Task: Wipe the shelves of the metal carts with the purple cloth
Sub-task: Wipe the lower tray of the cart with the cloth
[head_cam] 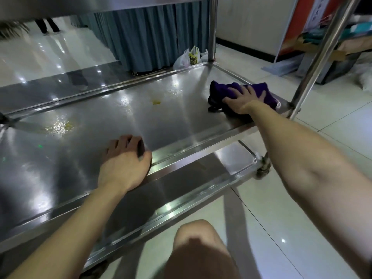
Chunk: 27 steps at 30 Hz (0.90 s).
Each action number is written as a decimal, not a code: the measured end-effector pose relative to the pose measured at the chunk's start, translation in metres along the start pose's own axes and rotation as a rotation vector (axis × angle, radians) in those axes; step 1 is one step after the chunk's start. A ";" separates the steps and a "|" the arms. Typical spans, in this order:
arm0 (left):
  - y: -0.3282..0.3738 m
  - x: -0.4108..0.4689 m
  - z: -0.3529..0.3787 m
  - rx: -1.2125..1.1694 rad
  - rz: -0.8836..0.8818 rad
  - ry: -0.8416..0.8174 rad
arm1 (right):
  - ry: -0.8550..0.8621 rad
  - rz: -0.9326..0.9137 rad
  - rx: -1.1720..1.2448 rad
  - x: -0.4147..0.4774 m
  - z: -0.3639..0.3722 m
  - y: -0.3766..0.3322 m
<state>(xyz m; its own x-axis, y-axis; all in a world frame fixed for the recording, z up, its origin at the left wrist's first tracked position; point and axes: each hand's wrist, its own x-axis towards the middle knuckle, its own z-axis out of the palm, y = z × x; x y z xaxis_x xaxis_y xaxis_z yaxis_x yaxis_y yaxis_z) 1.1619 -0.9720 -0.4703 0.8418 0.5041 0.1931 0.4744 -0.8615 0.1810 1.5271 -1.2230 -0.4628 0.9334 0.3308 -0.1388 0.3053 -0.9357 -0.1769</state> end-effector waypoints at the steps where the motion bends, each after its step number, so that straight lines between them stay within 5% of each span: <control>1: 0.000 0.000 0.000 0.001 0.000 -0.010 | 0.003 0.034 -0.002 0.000 0.002 -0.017; 9: -0.003 0.001 -0.001 -0.013 -0.001 -0.019 | -0.089 -0.461 -0.098 -0.087 0.045 -0.190; 16: -0.004 -0.003 -0.008 -0.003 0.001 -0.061 | -0.135 -0.847 0.045 -0.143 0.039 -0.106; 19: -0.005 -0.003 -0.005 -0.019 0.006 -0.058 | -0.067 -0.648 0.022 -0.106 0.013 -0.038; 24: -0.002 0.000 0.001 -0.042 0.004 -0.012 | 0.048 0.072 -0.023 -0.056 0.002 0.010; 27: -0.003 0.001 0.005 -0.018 0.010 0.017 | 0.021 -0.011 -0.022 -0.083 0.022 -0.049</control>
<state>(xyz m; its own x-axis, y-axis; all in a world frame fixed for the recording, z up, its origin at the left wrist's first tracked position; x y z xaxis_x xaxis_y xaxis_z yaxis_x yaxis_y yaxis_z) 1.1626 -0.9696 -0.4759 0.8418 0.4968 0.2111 0.4615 -0.8653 0.1959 1.4304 -1.2020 -0.4637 0.9338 0.3383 -0.1162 0.3191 -0.9347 -0.1567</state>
